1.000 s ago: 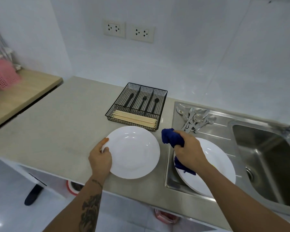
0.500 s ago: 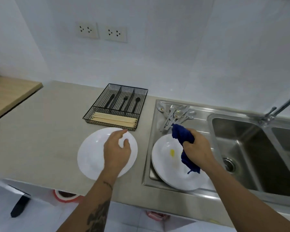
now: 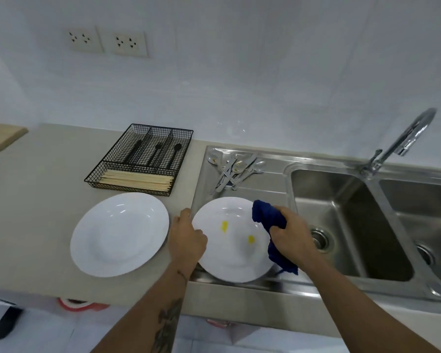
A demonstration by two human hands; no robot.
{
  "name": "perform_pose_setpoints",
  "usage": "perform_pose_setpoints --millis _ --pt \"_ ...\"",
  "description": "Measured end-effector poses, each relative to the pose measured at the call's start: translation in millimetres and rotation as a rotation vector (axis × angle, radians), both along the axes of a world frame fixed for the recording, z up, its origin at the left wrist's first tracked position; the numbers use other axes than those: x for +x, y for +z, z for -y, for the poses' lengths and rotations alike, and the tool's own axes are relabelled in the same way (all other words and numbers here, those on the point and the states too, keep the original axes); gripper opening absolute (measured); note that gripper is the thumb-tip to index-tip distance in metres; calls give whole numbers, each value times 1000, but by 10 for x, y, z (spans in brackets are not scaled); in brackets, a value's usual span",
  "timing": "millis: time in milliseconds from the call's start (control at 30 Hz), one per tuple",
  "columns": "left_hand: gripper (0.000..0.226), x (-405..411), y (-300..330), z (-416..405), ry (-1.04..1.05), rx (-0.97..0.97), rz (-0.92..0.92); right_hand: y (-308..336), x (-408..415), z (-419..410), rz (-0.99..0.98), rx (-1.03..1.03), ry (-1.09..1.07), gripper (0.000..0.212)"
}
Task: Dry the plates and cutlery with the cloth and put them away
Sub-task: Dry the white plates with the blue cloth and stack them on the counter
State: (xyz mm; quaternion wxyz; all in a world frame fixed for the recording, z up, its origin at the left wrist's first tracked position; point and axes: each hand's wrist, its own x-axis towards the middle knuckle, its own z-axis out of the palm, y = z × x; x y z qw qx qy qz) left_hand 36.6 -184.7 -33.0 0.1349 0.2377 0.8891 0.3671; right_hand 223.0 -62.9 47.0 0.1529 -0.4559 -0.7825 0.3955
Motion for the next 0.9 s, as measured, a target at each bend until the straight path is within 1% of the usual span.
perform_pose_setpoints --millis 167,267,333,433,567,733,900 --pt "61 6 108 -73 72 -12 25 -21 67 -23 -2 13 34 38" --pt "61 -24 149 -103 104 20 72 2 91 -22 -25 -17 52 35" --pt "59 -61 179 -95 108 100 131 9 84 -24 -37 -26 59 33" --pt "54 -56 249 -47 109 255 225 -12 55 -41 -12 8 77 38" --pt "52 -27 255 30 146 417 295 -20 6 -14 -13 -27 81 36" --pt "59 -34 172 75 105 497 329 -91 -98 75 -13 -99 29 42" --pt "59 -47 146 82 61 525 308 -165 -154 145 -2 -165 -54 41"
